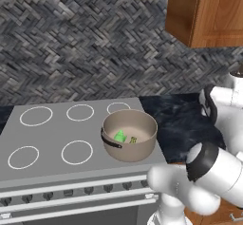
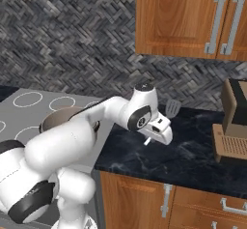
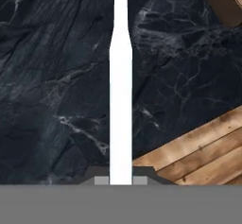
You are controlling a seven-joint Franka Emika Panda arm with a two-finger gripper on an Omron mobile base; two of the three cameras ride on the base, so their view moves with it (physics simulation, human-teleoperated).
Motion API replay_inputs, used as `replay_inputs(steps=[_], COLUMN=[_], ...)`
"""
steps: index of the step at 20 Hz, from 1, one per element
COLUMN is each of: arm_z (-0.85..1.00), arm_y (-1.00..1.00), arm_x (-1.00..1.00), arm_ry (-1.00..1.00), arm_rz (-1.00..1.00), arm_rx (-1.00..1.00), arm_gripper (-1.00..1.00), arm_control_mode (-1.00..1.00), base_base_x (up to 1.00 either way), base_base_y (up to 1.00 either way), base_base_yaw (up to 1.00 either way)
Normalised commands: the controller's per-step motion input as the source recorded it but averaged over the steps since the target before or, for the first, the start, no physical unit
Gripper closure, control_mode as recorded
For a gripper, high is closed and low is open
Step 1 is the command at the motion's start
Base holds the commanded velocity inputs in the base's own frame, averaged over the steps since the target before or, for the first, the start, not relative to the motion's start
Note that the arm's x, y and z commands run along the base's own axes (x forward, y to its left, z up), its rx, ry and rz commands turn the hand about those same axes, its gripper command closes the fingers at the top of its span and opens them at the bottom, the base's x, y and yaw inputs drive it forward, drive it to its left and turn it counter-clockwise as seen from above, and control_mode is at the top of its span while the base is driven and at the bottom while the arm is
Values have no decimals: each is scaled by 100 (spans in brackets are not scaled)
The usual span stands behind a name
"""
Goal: Put the broccoli and corn in the pot. Retrieve the spatula and lightly stir the vegetables in the pot.
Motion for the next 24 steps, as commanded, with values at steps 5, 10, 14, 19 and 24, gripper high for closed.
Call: replay_inputs(steps=[5, 10, 14, 19, 24], arm_z=[51, 53, 60, 47, 17], arm_y=[31, 39, 28, 33, 42], arm_x=[-35, -29, -26, -27, -18], arm_ry=[2, 3, 15, 17, 11], arm_rz=[0, 0, -13, -4, -5], arm_rx=[12, 23, 42, 32, 10], arm_gripper=[100, 100, 100, 100, 100], arm_control_mode=[-100, -100, -100, -100, -100], base_base_x=[0, 0, 0, 0, 0], base_base_y=[0, 0, 0, 0, 0], base_base_yaw=[0, 0, 0, 0, 0])
